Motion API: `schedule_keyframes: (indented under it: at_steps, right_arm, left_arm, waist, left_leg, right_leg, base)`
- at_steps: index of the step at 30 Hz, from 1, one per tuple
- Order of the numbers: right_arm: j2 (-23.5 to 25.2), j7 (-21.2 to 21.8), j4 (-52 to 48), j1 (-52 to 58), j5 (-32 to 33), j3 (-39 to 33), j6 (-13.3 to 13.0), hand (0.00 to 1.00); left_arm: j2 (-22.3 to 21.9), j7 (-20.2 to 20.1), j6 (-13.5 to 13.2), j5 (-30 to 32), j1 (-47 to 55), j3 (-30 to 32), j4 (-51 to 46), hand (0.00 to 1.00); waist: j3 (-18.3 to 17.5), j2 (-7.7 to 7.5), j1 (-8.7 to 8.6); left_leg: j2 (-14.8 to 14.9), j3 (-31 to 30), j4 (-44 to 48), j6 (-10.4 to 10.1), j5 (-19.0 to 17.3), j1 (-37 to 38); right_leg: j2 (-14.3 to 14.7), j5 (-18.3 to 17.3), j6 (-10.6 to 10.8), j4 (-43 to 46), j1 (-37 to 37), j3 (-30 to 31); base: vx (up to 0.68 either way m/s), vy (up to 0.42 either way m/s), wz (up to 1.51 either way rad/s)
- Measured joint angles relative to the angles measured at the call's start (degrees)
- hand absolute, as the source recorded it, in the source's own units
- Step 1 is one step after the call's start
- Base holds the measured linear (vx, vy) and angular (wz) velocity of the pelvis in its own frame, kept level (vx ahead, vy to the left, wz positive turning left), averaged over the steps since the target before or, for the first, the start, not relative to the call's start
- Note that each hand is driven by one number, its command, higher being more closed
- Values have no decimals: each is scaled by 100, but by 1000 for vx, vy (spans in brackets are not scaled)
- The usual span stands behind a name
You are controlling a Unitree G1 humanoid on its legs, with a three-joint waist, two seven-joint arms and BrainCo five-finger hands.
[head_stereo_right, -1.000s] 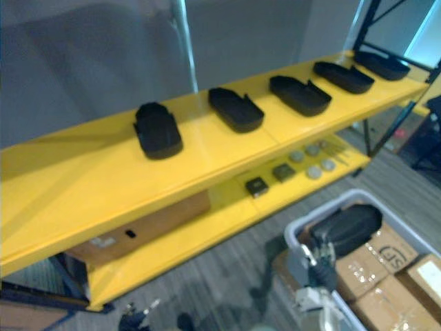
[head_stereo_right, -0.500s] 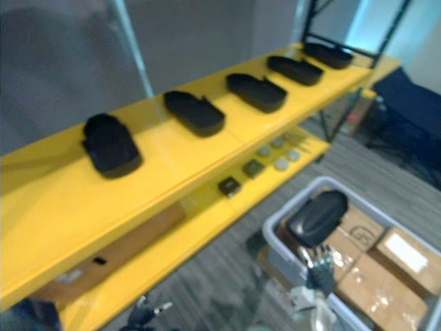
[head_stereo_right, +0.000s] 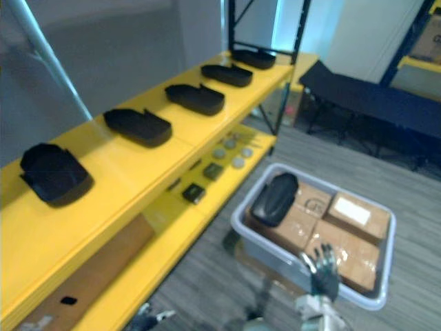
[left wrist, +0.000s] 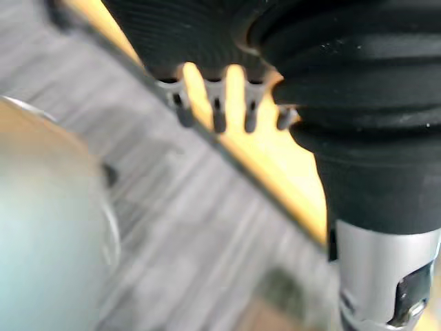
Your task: Walk over and take plastic housings, then place them on the shelf
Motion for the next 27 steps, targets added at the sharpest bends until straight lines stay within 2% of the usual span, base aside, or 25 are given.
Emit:
schedule_keyframes:
  at_steps: [2, 3, 5, 7, 8, 9, 10, 11, 12, 13, 14, 15, 16, 17, 18, 19, 20, 21, 22, 23, 24, 25, 26, 27]
  right_arm:
    - [-38, 137, 24, -230, 26, 88, 7, 0]
    - [-41, 208, 23, -348, 22, 172, 14, 0]
    - [-42, 221, 16, -524, 21, 251, 15, 0]
    - [-48, 148, 2, -600, 40, 292, 62, 0]
    - [-50, 33, -7, -626, 196, 305, 128, 0]
    - [-54, -106, -37, -612, 293, 336, 160, 0]
    - [-48, -383, -66, -580, 290, 444, 228, 0]
    - [-17, -475, -102, -569, 301, 505, 266, 0]
    - [74, -574, -175, -467, 323, 567, 296, 0]
    - [271, -603, -258, -216, 379, 608, 370, 0]
    - [302, -601, -259, -166, 376, 623, 382, 0]
    - [356, -600, -261, 4, 338, 690, 409, 0]
    - [375, -599, -274, 163, 233, 774, 475, 0]
    - [383, -598, -286, 246, 228, 806, 489, 0]
    - [411, -590, -295, 331, 209, 853, 485, 0]
    - [429, -588, -305, 342, 161, 915, 440, 0]
    - [433, -588, -312, 334, 123, 972, 378, 0]
    - [439, -595, -320, 245, 116, 1121, 307, 0]
    - [442, -620, -300, 178, 108, 1209, 284, 0]
    - [473, -703, -212, 1, 33, 1312, 246, 0]
    - [524, -816, 1, -218, 15, 1353, 193, 0]
    - [554, -857, 45, -225, 9, 1352, 155, 0]
    - [555, -916, 59, -147, -5, 1364, 145, 0]
    - [561, -937, 111, -79, -72, 1391, 157, 0]
  left_arm:
    - [50, 39, -120, 22, 83, 47, -91, 0]
    - [72, 50, -179, 101, 99, 43, -126, 0]
    - [152, 38, -302, 107, 100, 40, -149, 0]
    - [224, -84, -355, 119, 70, 34, -151, 0]
    - [199, -144, -356, 233, 3, 20, -150, 0]
    - [200, -240, -356, 378, -66, -18, -158, 0]
    - [164, -381, -289, 553, -156, -115, -174, 0]
    - [153, -446, -249, 589, -183, -147, -178, 0]
    - [159, -517, -159, 700, -232, -207, -180, 0]
    - [263, -567, -58, 936, -288, -259, -300, 0]
    - [268, -568, -33, 982, -289, -261, -334, 0]
    - [260, -565, 106, 1090, -310, -259, -415, 0]
    - [231, -562, 195, 1167, -330, -271, -400, 0]
    - [263, -562, 259, 1173, -370, -295, -402, 0]
    - [315, -547, 359, 1155, -448, -311, -374, 0]
    - [360, -538, 382, 1098, -496, -311, -327, 0]
    - [362, -537, 380, 1078, -494, -305, -326, 0]
    - [374, -534, 369, 964, -471, -266, -346, 0]
    - [381, -523, 375, 908, -476, -209, -343, 0]
    - [379, -472, 374, 833, -512, -71, -304, 0]
    - [305, -472, 361, 680, -472, 126, -51, 0]
    - [284, -453, 345, 674, -446, 219, 43, 0]
    - [327, -440, 328, 658, -364, 253, 84, 0]
    - [468, -442, 302, 658, -189, 266, 127, 0]
  waist:
    - [4, -37, 71]
    - [-51, -105, 81]
    - [-49, -211, 83]
    - [-27, -225, 85]
    - [56, -203, 57]
    - [192, -136, 58]
    - [347, 81, 64]
    - [405, 161, 66]
    - [503, 169, 55]
    - [638, 48, 4]
    - [659, 21, -3]
    - [721, -32, -16]
    - [774, -4, -35]
    - [788, -62, -61]
    - [828, -145, -79]
    - [833, -190, -47]
    - [820, -211, -8]
    - [789, -262, 43]
    - [777, -294, 101]
    - [773, -321, 158]
    - [685, -112, 283]
    - [681, -112, 281]
    - [624, -199, 279]
    - [569, -290, 321]
  left_leg:
    - [-84, 24, 184, 30, -156, -95]
    - [-154, 28, 152, 37, -159, -182]
    - [-242, 23, 161, 55, -162, -376]
    - [-290, -29, 400, 118, -194, -551]
    - [-283, -127, 713, 209, -314, -570]
    - [-266, -145, 1009, 203, -443, -568]
    - [-88, -134, 1486, 233, -732, -640]
    - [-40, -89, 1590, 247, -787, -622]
    - [-32, 33, 1658, 280, -818, -568]
    - [-94, 311, 1550, 331, -835, -371]
    - [-100, 365, 1516, 348, -832, -333]
    - [-44, 605, 1297, 496, -733, -227]
    - [67, 916, 1087, 586, -592, -224]
    - [64, 1016, 988, 606, -521, -223]
    - [67, 1176, 798, 650, -380, -224]
    - [79, 1362, 643, 680, -261, -235]
    - [82, 1500, 583, 661, -187, -229]
    - [114, 1802, 553, 658, -138, -250]
    - [147, 1972, 605, 653, -139, -260]
    - [189, 2213, 695, 640, -168, -331]
    - [289, 2343, 137, 640, 64, -261]
    - [294, 2612, -24, 591, 214, -129]
    - [265, 2816, -55, 588, 260, -62]
    - [286, 3109, 30, 586, 259, -30]
  right_leg:
    - [-94, -4, -9, -76, -17, 20]
    - [-172, -71, -112, -104, -122, 9]
    - [-255, -127, -201, -56, -312, -31]
    - [-262, -123, -195, 0, -412, -38]
    - [-247, -42, -163, 168, -413, -50]
    - [-244, 206, -19, 365, -406, -40]
    - [-83, 229, 80, 556, -401, 12]
    - [-49, 251, 116, 615, -405, 31]
    - [-46, 292, 173, 725, -459, 16]
    - [-117, 427, 151, 936, -591, -293]
    - [-130, 478, 93, 967, -626, -401]
    - [-122, 861, -329, 749, -683, -680]
    - [-154, 611, -599, 1281, -839, -1098]
    - [-205, 302, -625, 1765, -954, -1308]
    - [-328, -149, -653, 2583, -1032, -1684]
    - [-520, -398, -751, 3169, -983, -2008]
    - [-653, -486, -823, 3373, -949, -2138]
    - [-966, -585, -901, 3597, -836, -2441]
    - [-1110, -569, -909, 3535, -786, -2600]
    - [-1008, -459, -972, 3145, -853, -3033]
    - [-659, -483, -1216, 2120, -572, -2971]
    - [-781, -643, -1284, 2335, -482, -3069]
    - [-1035, -812, -1120, 2555, -360, -3194]
    - [-1364, -553, -860, 2321, -74, -3200]
  base:
    - [-194, 189, -46]
    - [-155, 173, -31]
    - [-41, 97, -13]
    - [-5, 83, 7]
    - [-23, 70, 14]
    - [-57, 146, -11]
    - [-51, 151, -35]
    - [-30, 161, -63]
    - [-32, 121, -84]
    - [-62, 96, -75]
    - [-138, 96, -97]
    - [-175, 40, -98]
    - [-191, 37, -103]
    - [-161, 29, -84]
    - [-130, 38, -74]
    - [-110, 26, -79]
    - [-75, -15, -101]
    - [-66, -66, -101]
    - [-76, -82, -150]
    - [-164, -61, -193]
    - [-121, -46, -190]
    - [-97, -58, -157]
    - [-5, -115, -129]
    - [-18, -135, -126]
